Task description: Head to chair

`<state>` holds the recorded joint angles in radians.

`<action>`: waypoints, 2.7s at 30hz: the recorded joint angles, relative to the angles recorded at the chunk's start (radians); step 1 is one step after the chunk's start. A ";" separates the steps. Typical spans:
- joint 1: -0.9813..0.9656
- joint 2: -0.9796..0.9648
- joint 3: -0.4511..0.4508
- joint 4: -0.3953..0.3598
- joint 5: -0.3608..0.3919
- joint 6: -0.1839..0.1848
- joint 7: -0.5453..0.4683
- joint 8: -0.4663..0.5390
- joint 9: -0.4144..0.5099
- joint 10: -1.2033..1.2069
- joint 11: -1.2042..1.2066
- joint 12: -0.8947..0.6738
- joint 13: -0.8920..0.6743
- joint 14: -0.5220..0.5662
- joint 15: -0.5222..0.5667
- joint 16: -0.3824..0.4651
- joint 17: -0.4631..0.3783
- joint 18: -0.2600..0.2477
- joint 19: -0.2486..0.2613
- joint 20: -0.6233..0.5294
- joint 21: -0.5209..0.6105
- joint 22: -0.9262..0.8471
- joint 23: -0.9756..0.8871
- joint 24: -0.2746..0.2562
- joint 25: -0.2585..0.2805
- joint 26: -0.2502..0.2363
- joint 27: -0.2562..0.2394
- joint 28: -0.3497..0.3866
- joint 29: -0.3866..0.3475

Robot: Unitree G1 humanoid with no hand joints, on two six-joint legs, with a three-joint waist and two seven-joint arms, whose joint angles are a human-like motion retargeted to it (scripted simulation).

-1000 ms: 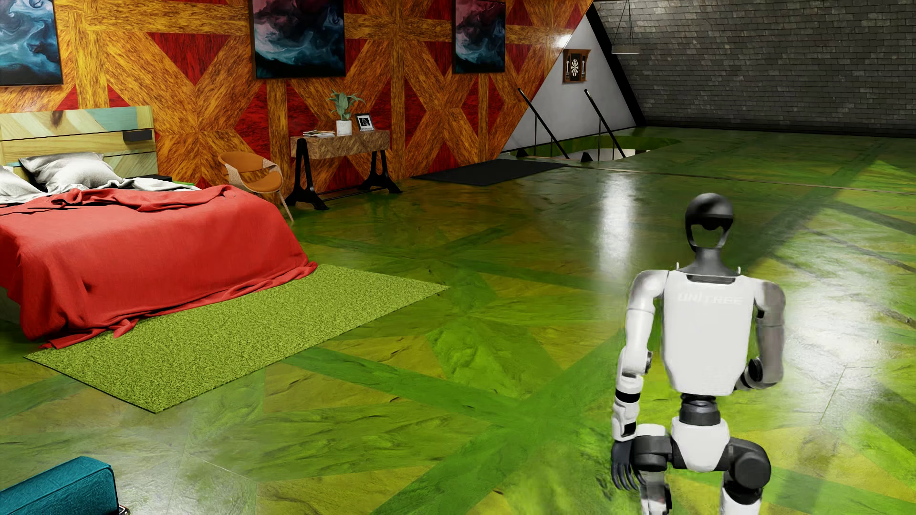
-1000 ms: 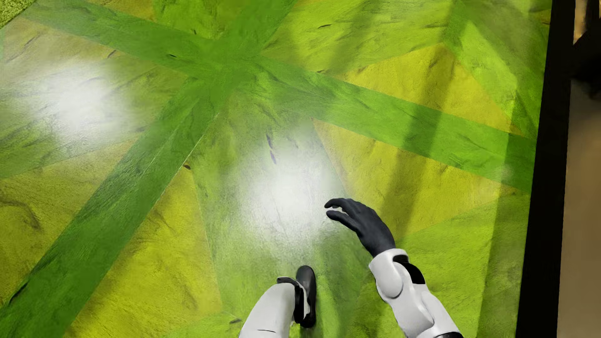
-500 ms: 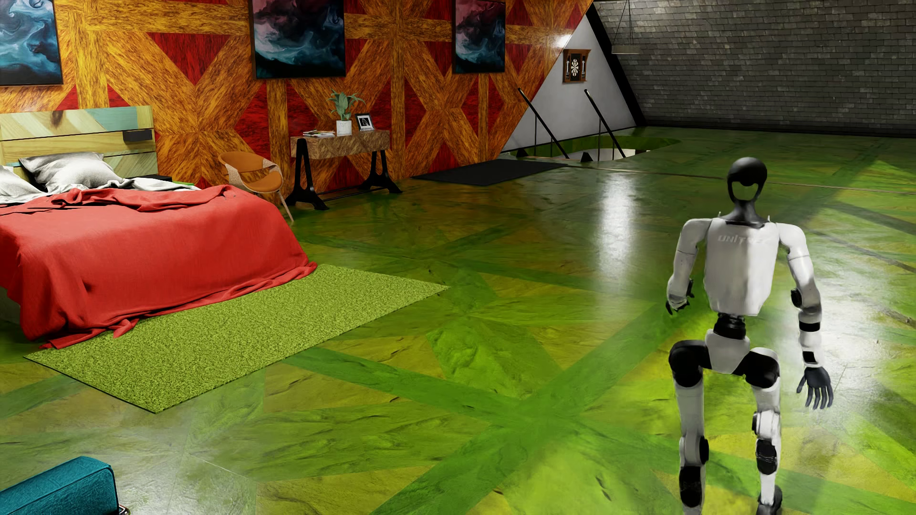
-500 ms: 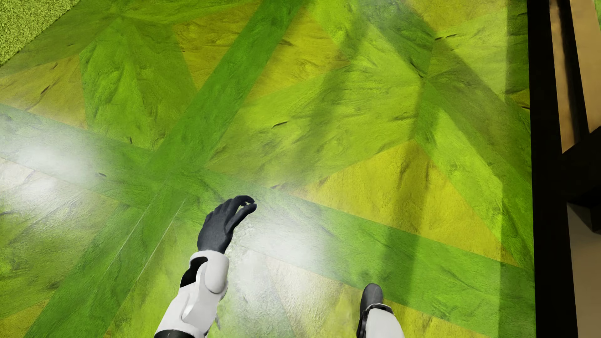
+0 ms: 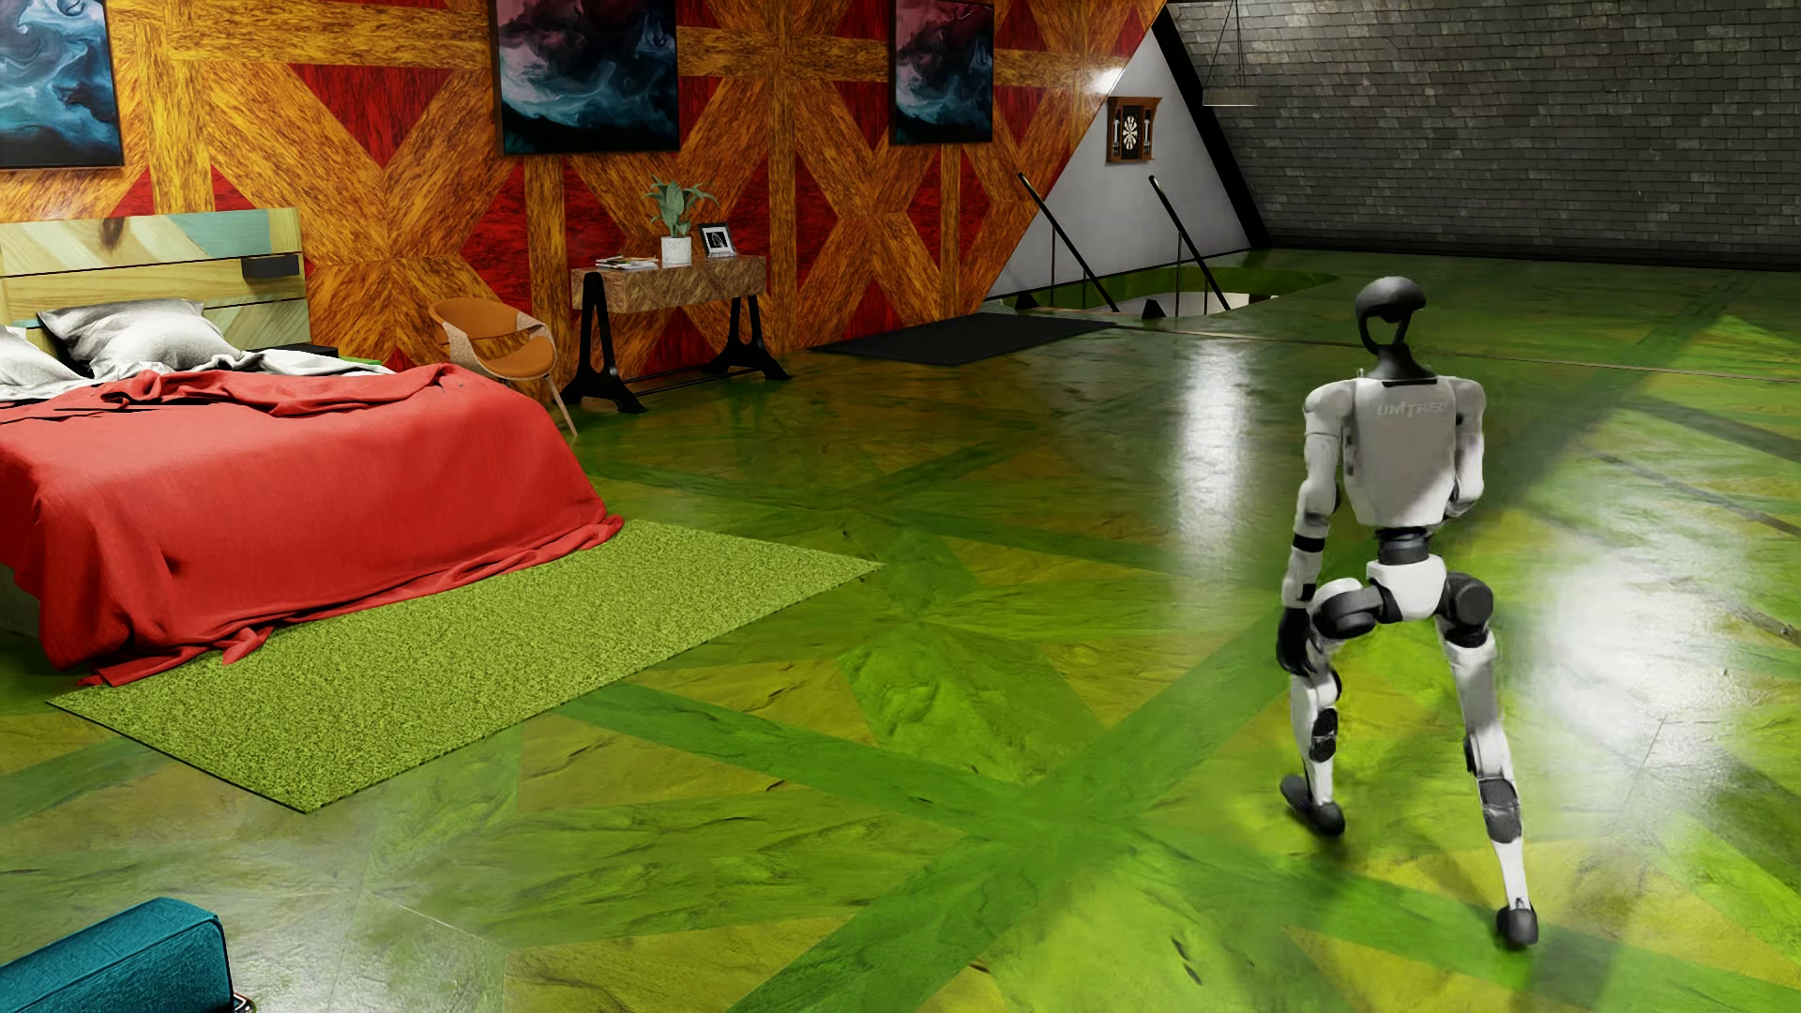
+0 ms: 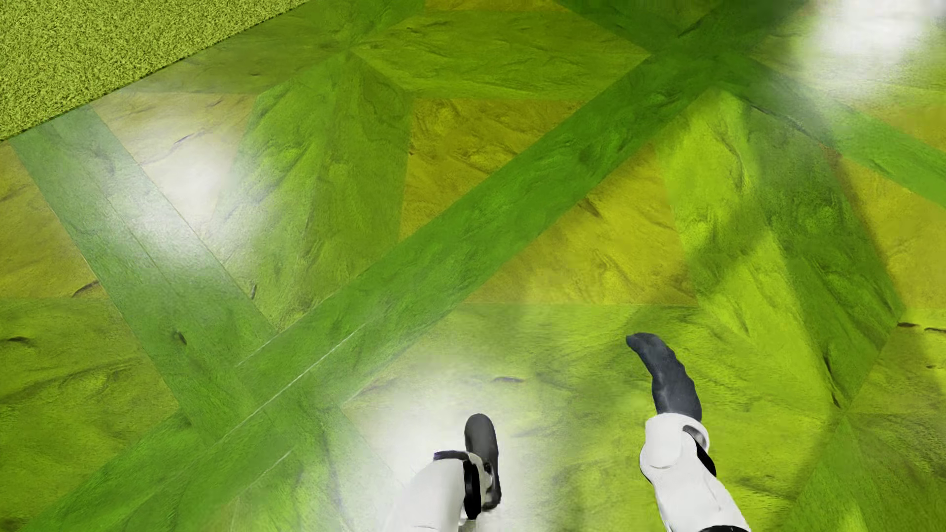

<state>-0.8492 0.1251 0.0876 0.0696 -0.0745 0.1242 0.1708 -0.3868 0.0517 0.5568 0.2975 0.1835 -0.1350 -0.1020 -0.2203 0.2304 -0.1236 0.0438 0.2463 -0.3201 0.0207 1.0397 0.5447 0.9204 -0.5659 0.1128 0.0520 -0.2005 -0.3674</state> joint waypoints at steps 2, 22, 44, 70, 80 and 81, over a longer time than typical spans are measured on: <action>-0.015 0.131 0.027 0.015 0.028 -0.024 0.009 0.042 -0.009 -0.116 -0.014 0.069 -0.012 -0.012 0.100 -0.041 0.006 0.025 0.001 0.219 0.004 0.033 -0.172 -0.110 0.069 0.141 -0.044 0.212 -0.014; 0.793 -0.764 -0.167 -0.167 0.025 -0.070 -0.364 0.184 0.045 0.600 0.434 -0.329 0.433 0.343 0.070 -0.070 0.093 -0.278 -0.242 -0.038 0.025 -0.473 0.366 -0.137 -0.312 -0.020 0.146 0.373 0.375; 0.816 -0.913 -0.056 -0.268 -0.112 -0.225 -0.139 0.319 0.031 -0.165 0.393 -0.400 0.302 -0.183 0.075 -0.187 -0.151 0.017 -0.201 0.083 0.471 -0.390 0.344 -0.127 -0.453 -0.143 0.022 0.391 0.762; 0.580 -0.681 0.008 -0.293 -0.087 -0.227 -0.082 0.433 0.049 -0.025 1.006 -0.189 0.243 -0.157 0.168 -0.172 -0.100 0.020 -0.168 0.110 0.272 -0.140 0.254 -0.055 -0.345 -0.076 0.188 0.303 0.442; 0.866 -0.899 -0.122 -0.133 0.036 -0.077 -0.297 0.202 0.034 0.513 0.476 -0.369 0.396 0.379 0.148 -0.071 0.041 -0.253 -0.292 0.061 0.200 -0.607 0.419 -0.180 -0.368 -0.117 0.137 0.435 0.535; 0.710 -0.827 -0.124 -0.114 0.067 -0.054 -0.305 0.172 0.043 0.689 0.487 -0.348 0.349 0.311 0.070 -0.072 0.048 -0.215 -0.301 0.050 0.164 -0.526 0.388 -0.180 -0.373 -0.058 0.146 0.417 0.488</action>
<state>-0.1394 -0.7024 -0.0361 -0.0449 -0.0073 0.0703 -0.1338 -0.2143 0.0942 1.2454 0.7846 -0.1642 0.2141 0.2089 -0.1502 0.1581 -0.0756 -0.1712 -0.0543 -0.2697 0.1851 0.5134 0.9325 0.7402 -0.9388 0.0551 0.1983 0.2161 0.1204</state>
